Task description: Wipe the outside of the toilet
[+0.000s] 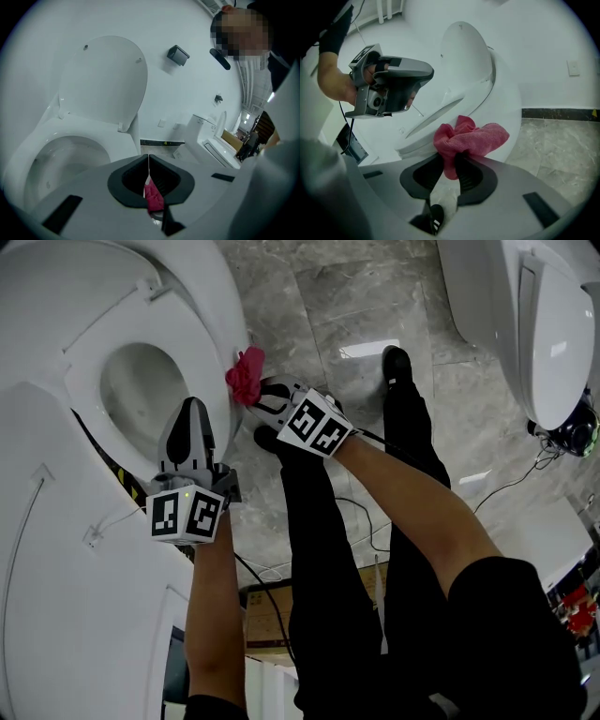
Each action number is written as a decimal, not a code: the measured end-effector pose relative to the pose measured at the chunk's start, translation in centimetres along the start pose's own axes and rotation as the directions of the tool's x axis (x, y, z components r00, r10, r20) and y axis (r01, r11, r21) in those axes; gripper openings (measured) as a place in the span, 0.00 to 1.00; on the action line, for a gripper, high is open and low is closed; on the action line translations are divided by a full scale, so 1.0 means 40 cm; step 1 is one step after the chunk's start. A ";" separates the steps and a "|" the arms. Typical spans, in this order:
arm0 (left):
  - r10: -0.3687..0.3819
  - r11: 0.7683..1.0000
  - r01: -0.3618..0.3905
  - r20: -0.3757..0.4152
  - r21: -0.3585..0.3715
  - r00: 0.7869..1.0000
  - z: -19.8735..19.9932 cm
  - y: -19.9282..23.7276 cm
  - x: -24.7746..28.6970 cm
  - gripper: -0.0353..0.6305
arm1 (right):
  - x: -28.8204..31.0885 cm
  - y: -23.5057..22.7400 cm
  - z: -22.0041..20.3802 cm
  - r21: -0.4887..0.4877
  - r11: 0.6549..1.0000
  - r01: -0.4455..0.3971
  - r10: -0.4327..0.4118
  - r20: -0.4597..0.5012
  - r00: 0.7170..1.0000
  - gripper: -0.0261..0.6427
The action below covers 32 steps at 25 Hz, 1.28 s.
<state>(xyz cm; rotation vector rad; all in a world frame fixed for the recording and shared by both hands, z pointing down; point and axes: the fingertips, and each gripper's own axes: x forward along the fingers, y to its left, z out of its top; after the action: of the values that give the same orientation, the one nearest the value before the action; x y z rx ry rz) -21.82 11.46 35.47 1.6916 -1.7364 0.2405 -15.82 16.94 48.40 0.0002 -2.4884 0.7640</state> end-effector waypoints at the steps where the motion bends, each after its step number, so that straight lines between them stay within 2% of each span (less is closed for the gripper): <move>1: 0.001 1.000 -0.001 0.000 -0.007 1.000 -0.003 0.000 -0.002 0.08 | 0.002 0.014 -0.009 0.010 1.000 -0.004 0.004 -0.001 1.000 0.19; 9: 0.005 0.999 -0.005 0.013 -0.051 1.000 -0.007 -0.006 -0.019 0.08 | 0.026 0.150 -0.105 0.048 0.996 -0.077 0.080 -0.069 0.994 0.19; 14: 0.005 0.999 -0.004 0.015 -0.053 1.000 -0.006 -0.006 -0.019 0.08 | 0.055 0.227 -0.160 0.032 0.986 -0.163 0.166 -0.130 0.978 0.18; 16: 0.008 0.999 -0.008 0.004 -0.050 1.000 -0.013 -0.004 -0.018 0.08 | 0.062 0.271 -0.184 0.017 0.970 -0.241 0.240 -0.171 0.956 0.17; 18: 0.013 0.999 -0.013 -0.006 -0.047 1.000 -0.016 -0.003 -0.017 0.08 | 0.056 0.328 -0.211 -0.004 0.939 -0.345 0.335 -0.221 0.916 0.17; 20: 0.015 0.999 -0.015 -0.013 -0.042 1.000 -0.014 -0.007 -0.013 0.08 | 0.034 0.353 -0.225 0.011 0.916 -0.400 0.391 -0.236 0.890 0.17; 22: 0.013 0.999 -0.013 -0.017 -0.038 1.000 -0.007 -0.015 -0.004 0.08 | -0.005 0.327 -0.219 0.052 0.920 -0.389 0.391 -0.214 0.895 0.17; 25: 0.002 1.000 -0.002 -0.024 -0.030 1.000 0.009 -0.036 0.016 0.08 | -0.094 0.232 -0.178 0.095 0.941 -0.324 0.336 -0.173 0.926 0.16; 29: -0.025 1.000 0.025 -0.021 -0.006 0.999 0.044 -0.080 0.054 0.08 | -0.228 0.030 -0.081 0.082 0.980 -0.180 0.189 -0.117 0.975 0.16; 32: -0.024 1.000 0.024 -0.016 -0.008 1.000 0.075 -0.101 0.091 0.08 | -0.291 -0.143 0.021 0.034 0.997 -0.068 0.070 -0.056 0.996 0.16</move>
<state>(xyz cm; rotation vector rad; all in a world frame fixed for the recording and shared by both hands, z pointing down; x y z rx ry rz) -18.74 6.28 34.04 1.6997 -1.7020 0.2358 -5.36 9.95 45.10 -0.0958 -2.4320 0.8216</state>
